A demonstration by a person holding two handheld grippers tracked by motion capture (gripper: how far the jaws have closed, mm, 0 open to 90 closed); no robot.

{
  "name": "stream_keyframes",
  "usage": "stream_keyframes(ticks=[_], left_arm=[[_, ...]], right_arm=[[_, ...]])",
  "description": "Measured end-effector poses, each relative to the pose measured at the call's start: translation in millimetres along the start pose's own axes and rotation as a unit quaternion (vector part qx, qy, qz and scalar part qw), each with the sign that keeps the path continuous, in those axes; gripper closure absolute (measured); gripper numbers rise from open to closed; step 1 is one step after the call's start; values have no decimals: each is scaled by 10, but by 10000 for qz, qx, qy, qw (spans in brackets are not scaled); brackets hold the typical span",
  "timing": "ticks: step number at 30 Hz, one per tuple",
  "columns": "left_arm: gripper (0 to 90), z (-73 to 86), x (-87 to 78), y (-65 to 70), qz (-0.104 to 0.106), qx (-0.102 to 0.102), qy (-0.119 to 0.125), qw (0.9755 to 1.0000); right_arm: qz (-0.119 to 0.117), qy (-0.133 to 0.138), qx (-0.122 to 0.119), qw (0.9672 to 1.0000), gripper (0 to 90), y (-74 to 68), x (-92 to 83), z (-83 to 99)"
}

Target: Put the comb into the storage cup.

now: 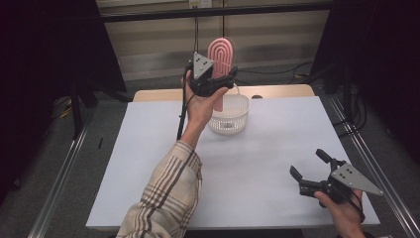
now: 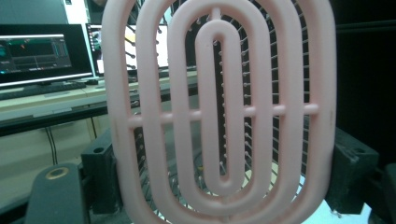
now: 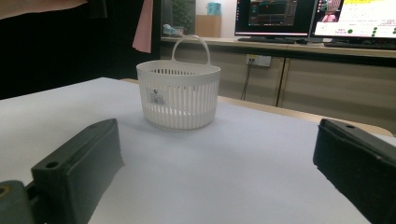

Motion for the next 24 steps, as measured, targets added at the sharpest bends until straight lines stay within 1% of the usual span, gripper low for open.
stream_keyframes(ticks=[2,3,5,7,9,10,11,12,13,14,17,18,19,20,21,22,24], left_arm=[[191,15,6,-7,4,-2,-16,10000],[191,20,12,-3,-12,-56,7,10000],[191,42,19,-12,-32,-16,-11,10000],[191,74,30,-23,-109,18,-35,9999],[191,114,44,-28,-103,16,-70,9999],[191,138,49,-38,-137,51,-89,9999],[191,149,57,-38,-156,35,-71,9998],[191,170,68,-43,-146,44,-95,9998],[191,183,85,-40,-142,-33,-72,9999],[191,202,94,-48,-150,19,-96,9998],[191,234,134,-37,-148,-65,-83,9998],[191,252,144,-35,-85,-9,-124,9999],[191,260,155,-23,-76,-40,-103,9999],[191,277,166,-19,-113,8,-98,9999],[191,289,172,-17,-84,53,-111,9999],[191,300,179,-10,-64,19,-102,9999],[191,328,190,-3,-75,46,-118,9999]], right_arm=[[14,-7,9,10000,3,5,-2,2],[14,-7,10,10000,3,5,-2,2],[1,-2,4,10000,3,0,-3,1],[-1,-1,-2,10000,3,0,-2,1],[-6,-4,1,10000,4,-1,0,2],[-4,-6,6,10000,4,-2,0,2],[-4,-6,10,10000,4,-4,-2,2],[-2,-7,10,10000,4,-4,-2,2],[-9,-3,3,10000,4,-2,0,2],[-10,-7,13,10000,4,-3,1,3],[-10,-13,23,10000,4,-7,0,4],[-13,-14,19,10000,4,-7,-1,4],[-14,-7,18,10000,4,-5,-1,2],[-3,-16,14,10000,4,-1,-3,4],[-5,-16,15,10000,4,-1,-5,4],[-5,-12,20,10000,4,-1,-6,3],[-13,-6,20,10000,4,0,-6,3]])
Point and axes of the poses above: each handheld gripper's, and its own axes: x roughly forward along the jaws, z roughly out of its underside, y roughly to its right, the point moved 9 cm from there along x, roughly forward along the jaws, and after that the axes turned 8 degrees about -z, right-handed, at the moved point
